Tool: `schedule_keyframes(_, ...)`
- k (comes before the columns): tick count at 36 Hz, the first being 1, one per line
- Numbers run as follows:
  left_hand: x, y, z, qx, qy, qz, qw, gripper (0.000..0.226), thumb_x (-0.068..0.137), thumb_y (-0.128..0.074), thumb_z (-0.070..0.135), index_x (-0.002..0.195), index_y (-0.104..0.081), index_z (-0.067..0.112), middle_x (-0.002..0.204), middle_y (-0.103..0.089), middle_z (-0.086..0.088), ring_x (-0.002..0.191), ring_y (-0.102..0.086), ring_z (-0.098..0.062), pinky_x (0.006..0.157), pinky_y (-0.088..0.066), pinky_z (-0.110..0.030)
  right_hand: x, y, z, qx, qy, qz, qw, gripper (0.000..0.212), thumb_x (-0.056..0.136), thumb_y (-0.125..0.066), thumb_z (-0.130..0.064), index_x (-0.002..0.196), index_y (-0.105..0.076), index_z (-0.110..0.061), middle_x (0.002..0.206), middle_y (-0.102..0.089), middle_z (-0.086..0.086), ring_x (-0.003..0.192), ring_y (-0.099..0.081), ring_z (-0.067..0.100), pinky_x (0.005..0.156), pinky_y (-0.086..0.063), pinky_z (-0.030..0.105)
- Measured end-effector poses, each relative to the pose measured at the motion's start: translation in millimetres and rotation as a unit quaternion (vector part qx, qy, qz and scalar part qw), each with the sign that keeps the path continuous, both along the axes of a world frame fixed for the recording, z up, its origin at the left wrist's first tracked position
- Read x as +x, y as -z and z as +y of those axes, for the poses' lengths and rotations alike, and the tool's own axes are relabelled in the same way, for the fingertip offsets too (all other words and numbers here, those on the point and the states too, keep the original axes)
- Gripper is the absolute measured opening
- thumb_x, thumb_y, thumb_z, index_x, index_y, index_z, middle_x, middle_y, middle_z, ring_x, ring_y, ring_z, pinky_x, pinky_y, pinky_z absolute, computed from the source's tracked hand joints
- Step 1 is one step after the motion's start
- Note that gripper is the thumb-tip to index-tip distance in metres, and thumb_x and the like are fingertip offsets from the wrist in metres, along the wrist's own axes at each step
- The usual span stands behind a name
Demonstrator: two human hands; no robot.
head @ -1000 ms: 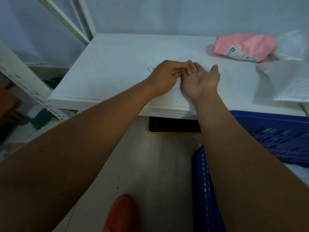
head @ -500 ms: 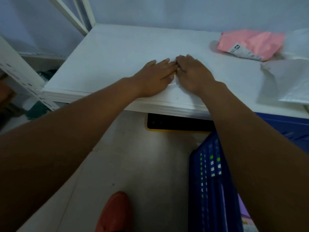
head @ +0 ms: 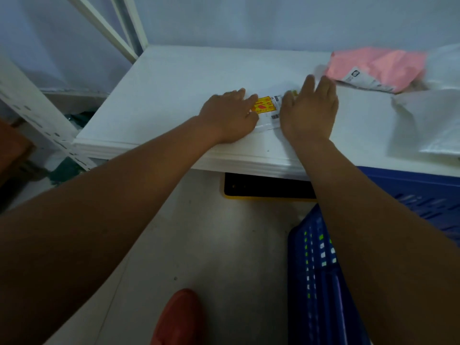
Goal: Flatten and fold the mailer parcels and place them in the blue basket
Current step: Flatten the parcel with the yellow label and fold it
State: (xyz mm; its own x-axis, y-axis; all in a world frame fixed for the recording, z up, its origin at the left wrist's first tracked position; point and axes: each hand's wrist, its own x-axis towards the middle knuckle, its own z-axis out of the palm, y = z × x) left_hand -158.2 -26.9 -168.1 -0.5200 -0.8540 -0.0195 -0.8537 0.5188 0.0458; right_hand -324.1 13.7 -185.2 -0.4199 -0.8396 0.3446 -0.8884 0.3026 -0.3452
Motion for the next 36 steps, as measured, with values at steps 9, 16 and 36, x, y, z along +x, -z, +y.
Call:
schedule_keyframes(9, -12, -32, 6, -0.015, -0.153, 0.080, 0.985, 0.043, 0.086, -0.061, 0.026, 0.122, -0.050, 0.005, 0.122, -0.059, -0.018, 0.115, -0.057, -0.036, 0.079, -0.039, -0.034, -1, -9, 7, -0.071, 0.051, -0.104, 0.991, 0.030, 0.096, -0.042, -0.028, 0.114, -0.056, -0.009, 0.110, -0.061, 0.009, 0.101, -0.058, 0.028, 0.070, -0.031, 0.031)
schedule_keyframes(16, -13, -48, -8, 0.246, -0.268, 0.316, 0.876, 0.024, 0.085, -0.075, 0.012, 0.075, -0.054, 0.007, 0.080, -0.065, -0.013, 0.060, -0.058, -0.019, 0.042, -0.039, -0.020, -6, -11, 6, -0.035, 0.013, -0.192, 0.981, 0.037, 0.094, -0.048, -0.031, 0.128, -0.047, -0.016, 0.100, -0.061, -0.002, 0.086, -0.053, 0.021, 0.071, -0.034, 0.029)
schedule_keyframes(36, 13, -32, 20, 0.374, -0.183, 0.623, 0.662, 0.035, 0.090, -0.069, 0.006, 0.122, -0.060, -0.004, 0.108, -0.073, -0.019, 0.098, -0.072, -0.033, 0.076, -0.060, -0.045, -32, -32, 41, -0.067, -0.109, -0.540, 0.832, 0.006, 0.085, -0.072, -0.006, 0.084, -0.067, -0.009, 0.083, -0.073, 0.007, 0.059, -0.064, 0.011, 0.052, -0.048, 0.021)
